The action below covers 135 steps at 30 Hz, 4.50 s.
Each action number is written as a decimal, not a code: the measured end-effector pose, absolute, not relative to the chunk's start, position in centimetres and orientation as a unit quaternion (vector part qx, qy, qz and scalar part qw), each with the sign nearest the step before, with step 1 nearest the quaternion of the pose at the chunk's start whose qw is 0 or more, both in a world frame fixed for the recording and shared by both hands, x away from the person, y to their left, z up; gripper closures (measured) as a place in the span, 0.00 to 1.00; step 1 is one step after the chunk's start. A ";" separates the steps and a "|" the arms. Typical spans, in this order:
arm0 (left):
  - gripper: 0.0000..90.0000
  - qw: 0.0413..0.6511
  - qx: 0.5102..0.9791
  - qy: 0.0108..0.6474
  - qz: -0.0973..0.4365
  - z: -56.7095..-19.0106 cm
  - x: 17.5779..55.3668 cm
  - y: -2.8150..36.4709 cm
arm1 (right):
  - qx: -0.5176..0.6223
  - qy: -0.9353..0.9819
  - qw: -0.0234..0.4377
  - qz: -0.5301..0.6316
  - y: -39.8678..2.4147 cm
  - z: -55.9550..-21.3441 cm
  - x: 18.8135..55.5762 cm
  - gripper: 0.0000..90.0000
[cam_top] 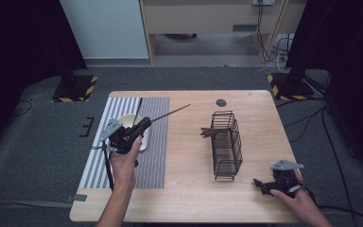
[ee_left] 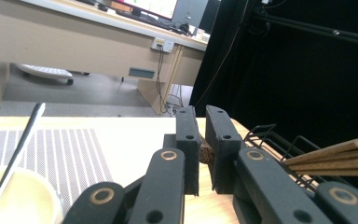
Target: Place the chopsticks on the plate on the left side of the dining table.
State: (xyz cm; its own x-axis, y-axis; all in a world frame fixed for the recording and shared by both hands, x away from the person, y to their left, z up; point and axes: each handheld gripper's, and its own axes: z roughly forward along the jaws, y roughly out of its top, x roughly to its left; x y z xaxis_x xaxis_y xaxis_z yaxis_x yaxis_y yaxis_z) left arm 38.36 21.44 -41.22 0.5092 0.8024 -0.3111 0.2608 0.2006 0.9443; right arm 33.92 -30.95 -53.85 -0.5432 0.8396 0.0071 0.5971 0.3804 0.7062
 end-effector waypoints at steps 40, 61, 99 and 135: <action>0.93 0.585 0.594 0.505 0.222 -45.9 35.1 27.5 | 0.442 0.812 0.179 0.337 -31.0 -53.8 33.9 0.00; 0.93 0.561 0.602 0.521 0.226 -47.3 34.3 30.0 | 0.440 0.813 0.180 0.337 -31.0 -53.8 33.9 0.00; 0.93 0.475 0.691 0.522 0.154 -51.7 34.7 31.6 | 0.441 0.812 0.180 0.337 -31.0 -53.8 33.8 0.00; 0.88 0.420 0.716 0.539 0.141 -53.3 35.3 32.7 | 0.441 0.812 0.180 0.337 -31.0 -53.8 33.8 0.00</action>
